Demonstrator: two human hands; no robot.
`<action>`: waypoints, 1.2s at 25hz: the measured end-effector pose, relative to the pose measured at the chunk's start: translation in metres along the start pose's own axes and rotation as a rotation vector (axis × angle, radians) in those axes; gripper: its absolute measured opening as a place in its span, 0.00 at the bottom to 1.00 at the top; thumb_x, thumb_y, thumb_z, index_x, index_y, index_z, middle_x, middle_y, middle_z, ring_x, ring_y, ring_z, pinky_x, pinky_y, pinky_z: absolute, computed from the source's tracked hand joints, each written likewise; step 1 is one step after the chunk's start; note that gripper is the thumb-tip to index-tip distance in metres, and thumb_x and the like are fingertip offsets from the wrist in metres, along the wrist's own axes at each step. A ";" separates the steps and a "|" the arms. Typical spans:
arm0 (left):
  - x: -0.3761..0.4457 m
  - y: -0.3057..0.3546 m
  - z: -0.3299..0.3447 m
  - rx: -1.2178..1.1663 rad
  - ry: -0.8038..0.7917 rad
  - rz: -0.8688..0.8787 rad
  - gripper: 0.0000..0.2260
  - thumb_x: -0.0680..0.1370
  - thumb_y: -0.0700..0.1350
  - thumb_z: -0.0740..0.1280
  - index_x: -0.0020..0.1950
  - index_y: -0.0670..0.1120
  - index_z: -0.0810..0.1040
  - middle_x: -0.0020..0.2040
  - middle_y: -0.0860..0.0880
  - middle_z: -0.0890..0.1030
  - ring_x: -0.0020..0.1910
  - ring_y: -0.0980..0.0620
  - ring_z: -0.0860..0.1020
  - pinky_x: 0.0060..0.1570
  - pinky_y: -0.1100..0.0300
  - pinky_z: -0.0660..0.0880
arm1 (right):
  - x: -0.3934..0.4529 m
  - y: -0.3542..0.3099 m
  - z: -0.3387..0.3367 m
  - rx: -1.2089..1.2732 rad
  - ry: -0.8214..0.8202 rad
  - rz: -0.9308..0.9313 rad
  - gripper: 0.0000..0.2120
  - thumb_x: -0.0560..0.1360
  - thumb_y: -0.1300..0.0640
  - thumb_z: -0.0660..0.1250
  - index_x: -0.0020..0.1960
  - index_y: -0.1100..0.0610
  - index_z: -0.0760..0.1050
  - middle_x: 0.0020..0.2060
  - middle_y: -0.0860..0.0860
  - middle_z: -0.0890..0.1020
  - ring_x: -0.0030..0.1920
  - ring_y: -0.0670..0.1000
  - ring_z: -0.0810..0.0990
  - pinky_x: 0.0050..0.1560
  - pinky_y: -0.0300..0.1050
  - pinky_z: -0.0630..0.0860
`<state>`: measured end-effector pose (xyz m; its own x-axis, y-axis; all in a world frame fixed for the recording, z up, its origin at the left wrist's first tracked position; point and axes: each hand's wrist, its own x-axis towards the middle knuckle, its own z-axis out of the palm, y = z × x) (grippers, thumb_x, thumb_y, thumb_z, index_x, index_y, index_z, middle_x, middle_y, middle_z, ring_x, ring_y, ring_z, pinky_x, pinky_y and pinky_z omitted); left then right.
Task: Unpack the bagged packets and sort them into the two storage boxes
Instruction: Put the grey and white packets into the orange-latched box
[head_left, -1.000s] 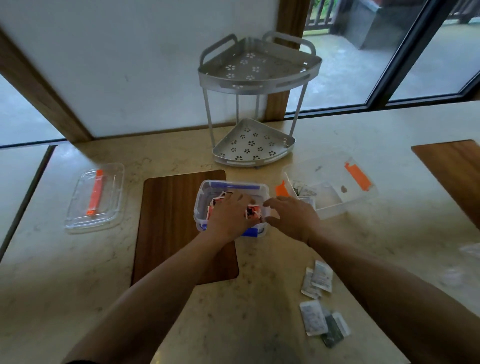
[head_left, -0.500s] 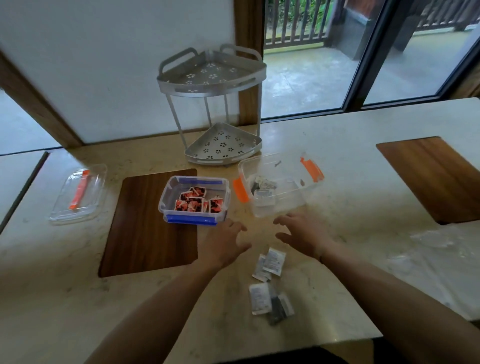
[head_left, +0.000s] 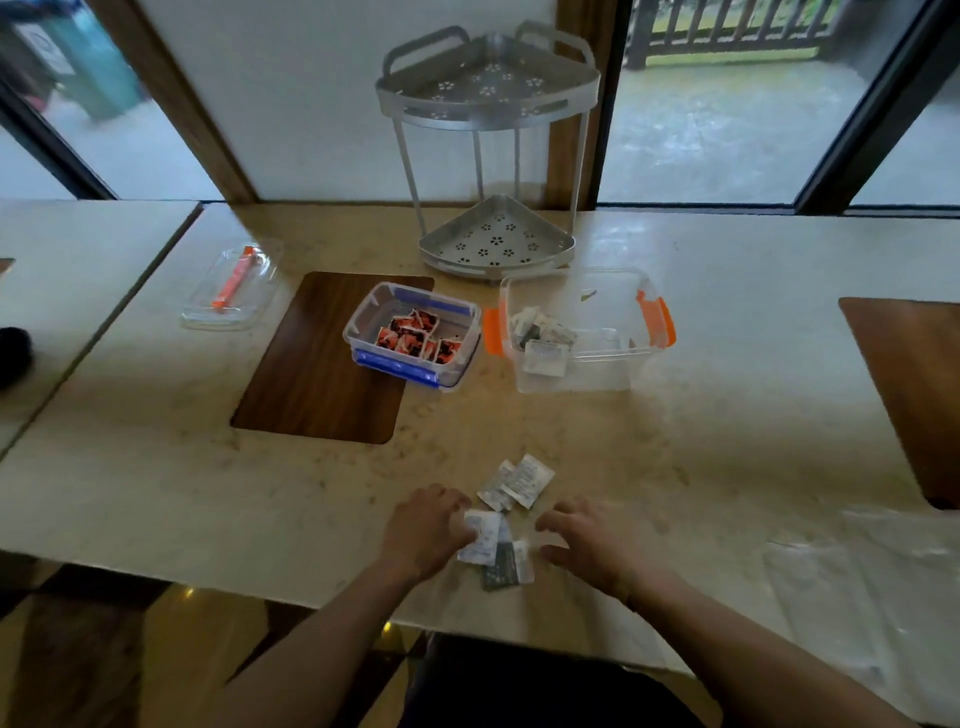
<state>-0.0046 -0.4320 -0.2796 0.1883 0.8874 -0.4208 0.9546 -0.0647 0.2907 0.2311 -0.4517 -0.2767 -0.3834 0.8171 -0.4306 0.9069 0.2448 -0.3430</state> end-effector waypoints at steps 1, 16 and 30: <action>-0.006 -0.002 0.003 0.013 -0.014 -0.021 0.20 0.75 0.57 0.67 0.66 0.52 0.73 0.64 0.49 0.74 0.62 0.48 0.73 0.57 0.54 0.71 | 0.000 -0.005 0.006 -0.003 0.008 -0.008 0.18 0.75 0.43 0.64 0.63 0.45 0.73 0.60 0.47 0.77 0.61 0.51 0.73 0.56 0.48 0.73; 0.014 -0.002 0.011 -0.039 -0.065 0.095 0.16 0.70 0.56 0.70 0.52 0.51 0.72 0.54 0.48 0.72 0.52 0.47 0.72 0.47 0.52 0.72 | 0.014 -0.044 0.028 0.101 0.070 0.216 0.12 0.70 0.46 0.68 0.51 0.48 0.71 0.53 0.48 0.76 0.54 0.52 0.73 0.48 0.48 0.72; 0.051 -0.006 -0.034 -0.330 -0.107 0.254 0.04 0.71 0.45 0.72 0.46 0.50 0.83 0.47 0.50 0.77 0.47 0.53 0.75 0.45 0.60 0.72 | 0.021 -0.017 -0.009 0.745 0.010 0.416 0.08 0.73 0.62 0.69 0.43 0.54 0.69 0.37 0.51 0.81 0.33 0.48 0.79 0.32 0.42 0.78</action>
<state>-0.0081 -0.3707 -0.2739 0.4475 0.8088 -0.3816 0.7529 -0.1104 0.6489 0.2095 -0.4344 -0.2728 -0.0401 0.7700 -0.6368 0.6204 -0.4803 -0.6199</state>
